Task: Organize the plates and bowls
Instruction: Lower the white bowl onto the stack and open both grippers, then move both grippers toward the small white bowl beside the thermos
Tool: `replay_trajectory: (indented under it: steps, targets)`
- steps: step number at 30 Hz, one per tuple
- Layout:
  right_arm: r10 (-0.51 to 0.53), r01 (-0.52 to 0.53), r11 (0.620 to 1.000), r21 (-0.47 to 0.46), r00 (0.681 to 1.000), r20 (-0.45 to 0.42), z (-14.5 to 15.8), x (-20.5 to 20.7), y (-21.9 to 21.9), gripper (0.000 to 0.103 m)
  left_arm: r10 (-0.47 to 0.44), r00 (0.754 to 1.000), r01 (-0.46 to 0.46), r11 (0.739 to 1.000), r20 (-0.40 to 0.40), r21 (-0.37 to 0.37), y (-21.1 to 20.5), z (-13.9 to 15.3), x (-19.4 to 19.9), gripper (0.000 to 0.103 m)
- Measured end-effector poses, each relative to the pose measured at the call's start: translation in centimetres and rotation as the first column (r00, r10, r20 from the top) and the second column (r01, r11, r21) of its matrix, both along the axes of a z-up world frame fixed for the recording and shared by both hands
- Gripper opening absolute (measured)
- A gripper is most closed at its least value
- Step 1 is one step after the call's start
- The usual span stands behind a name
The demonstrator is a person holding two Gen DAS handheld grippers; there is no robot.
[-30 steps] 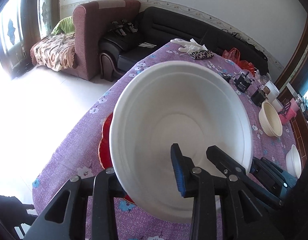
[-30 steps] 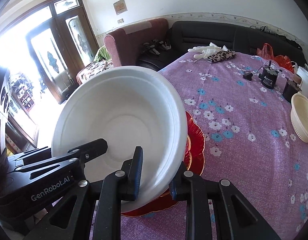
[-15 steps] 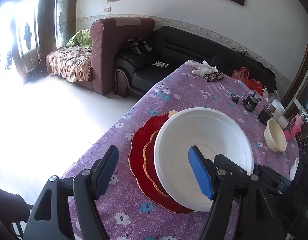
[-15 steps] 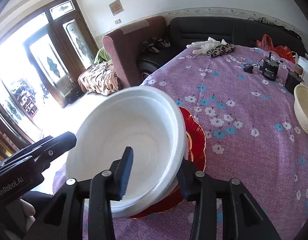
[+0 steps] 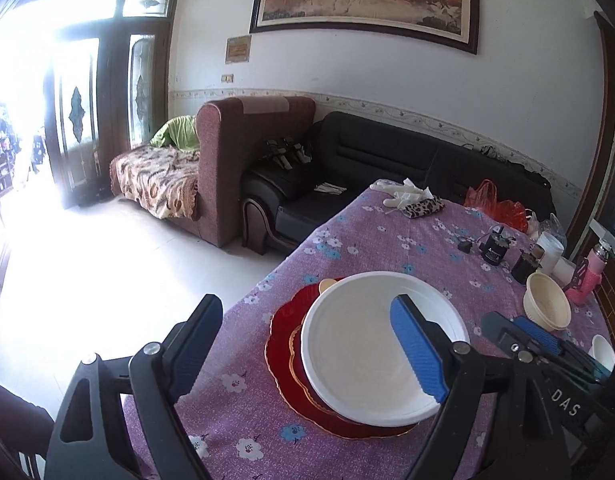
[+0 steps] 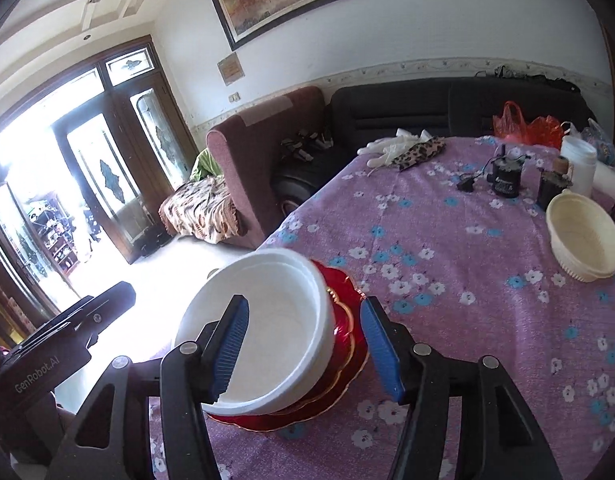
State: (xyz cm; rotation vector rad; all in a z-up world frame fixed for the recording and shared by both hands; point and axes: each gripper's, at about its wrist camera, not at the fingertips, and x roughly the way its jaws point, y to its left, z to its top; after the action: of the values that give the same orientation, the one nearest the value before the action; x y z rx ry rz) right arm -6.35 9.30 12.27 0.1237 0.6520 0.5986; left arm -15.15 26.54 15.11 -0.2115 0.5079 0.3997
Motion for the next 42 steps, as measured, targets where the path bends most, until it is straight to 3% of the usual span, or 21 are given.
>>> replay_trajectory:
  steps: [2, 5, 9, 16, 29, 34, 42]
  targets:
    - [-0.046, 0.046, 0.999, -0.011, 0.997, 0.061, 0.8, -0.7, -1.6, 0.076, 0.011, 0.999, -0.014, 0.996, 0.032, 0.085, -1.7, 0.6, -0.2, 0.1]
    - [-0.138, 0.145, 0.989, -0.042, 0.98, 0.143, 1.5, -1.2, -4.4, 0.088, -0.04, 0.999, 0.033, 0.983, 0.037, 0.18, -4.8, 0.9, 0.1, 0.102]
    - [-0.237, 0.249, 0.968, -0.024, 0.945, 0.225, 1.5, -1.3, -9.1, 0.094, -0.135, 0.99, 0.139, 0.955, -0.032, 0.261, -9.7, 0.0, 2.1, 0.102]
    - [-0.383, 0.388, 0.921, -0.046, 0.919, 0.094, 0.1, 1.9, -16.7, 0.094, -0.242, 0.961, 0.274, 0.909, -0.136, 0.314, -16.0, -1.6, 4.9, 0.102]
    - [-0.491, 0.492, 0.869, 0.052, 0.87, -0.032, -2.7, 4.8, -23.8, 0.094, -0.3, 0.925, 0.369, 0.856, -0.234, 0.362, -21.7, -3.5, 7.4, 0.102]
    - [-0.514, 0.522, 0.848, 0.092, 0.852, -0.098, -4.1, 5.3, -26.0, 0.094, -0.324, 0.912, 0.398, 0.848, -0.252, 0.35, -23.0, -4.1, 7.9, 0.102]
    - [-0.518, 0.526, 0.845, 0.094, 0.849, -0.103, -4.5, 5.5, -26.3, 0.094, -0.352, 0.897, 0.429, 0.841, -0.268, 0.33, -24.0, -4.6, 8.5, 0.101]
